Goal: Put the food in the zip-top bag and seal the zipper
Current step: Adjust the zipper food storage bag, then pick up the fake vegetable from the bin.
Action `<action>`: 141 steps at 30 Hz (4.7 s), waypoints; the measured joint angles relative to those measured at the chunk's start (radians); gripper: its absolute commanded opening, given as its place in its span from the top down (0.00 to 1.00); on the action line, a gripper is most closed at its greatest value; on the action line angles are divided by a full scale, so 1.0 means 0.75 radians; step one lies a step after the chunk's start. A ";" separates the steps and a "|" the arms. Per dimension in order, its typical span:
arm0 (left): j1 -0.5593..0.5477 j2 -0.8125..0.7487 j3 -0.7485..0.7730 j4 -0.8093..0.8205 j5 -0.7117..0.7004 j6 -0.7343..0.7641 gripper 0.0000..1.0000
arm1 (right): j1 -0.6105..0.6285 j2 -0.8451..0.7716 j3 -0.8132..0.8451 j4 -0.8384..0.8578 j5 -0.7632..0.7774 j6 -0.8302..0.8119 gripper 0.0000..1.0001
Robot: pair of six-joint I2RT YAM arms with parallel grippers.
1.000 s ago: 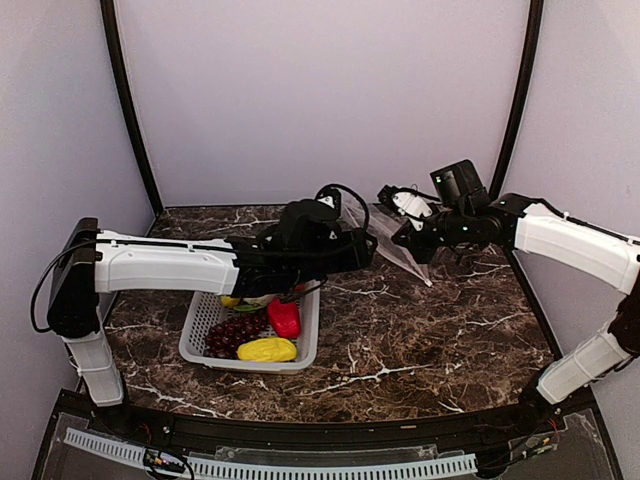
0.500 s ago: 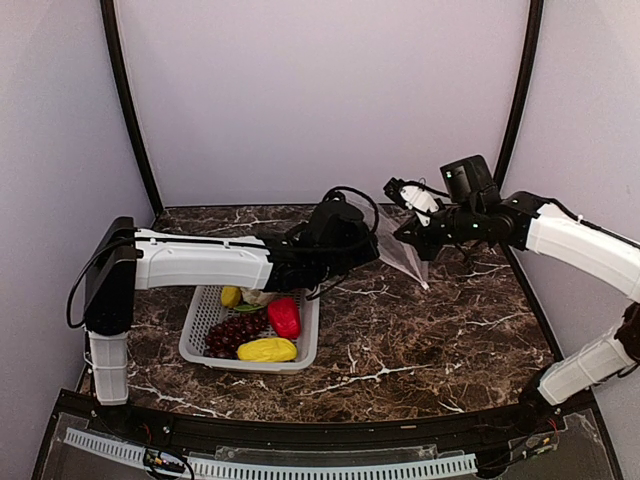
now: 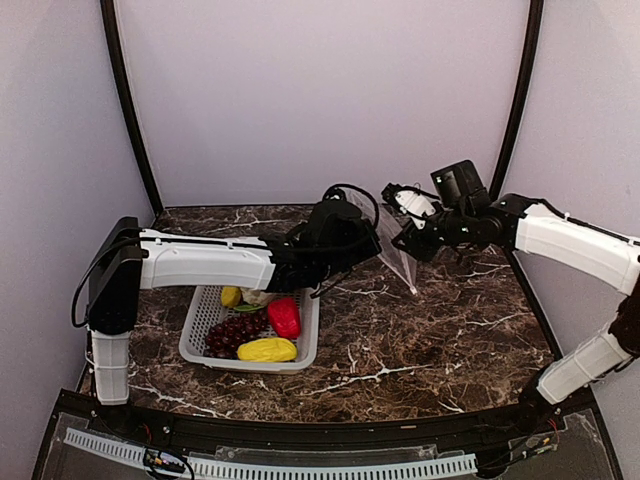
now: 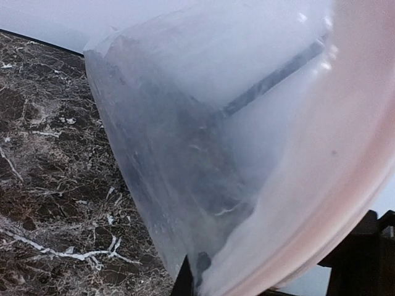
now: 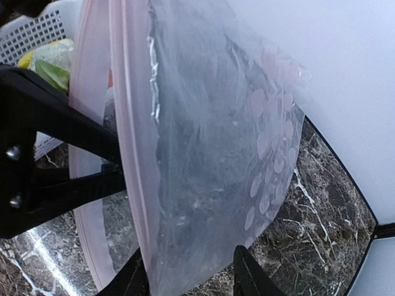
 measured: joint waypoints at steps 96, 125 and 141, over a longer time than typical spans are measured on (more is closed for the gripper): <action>0.186 -0.615 -0.604 -0.911 0.114 0.453 0.31 | -0.375 -0.095 -0.307 0.196 -0.518 -0.057 1.00; 0.159 -0.366 -0.684 -0.672 0.228 0.038 0.48 | -0.375 -0.112 -0.336 0.214 -0.537 -0.063 1.00; 0.156 -0.618 -0.702 -0.716 0.141 0.165 0.57 | -0.375 -0.111 -0.332 0.199 -0.528 -0.076 1.00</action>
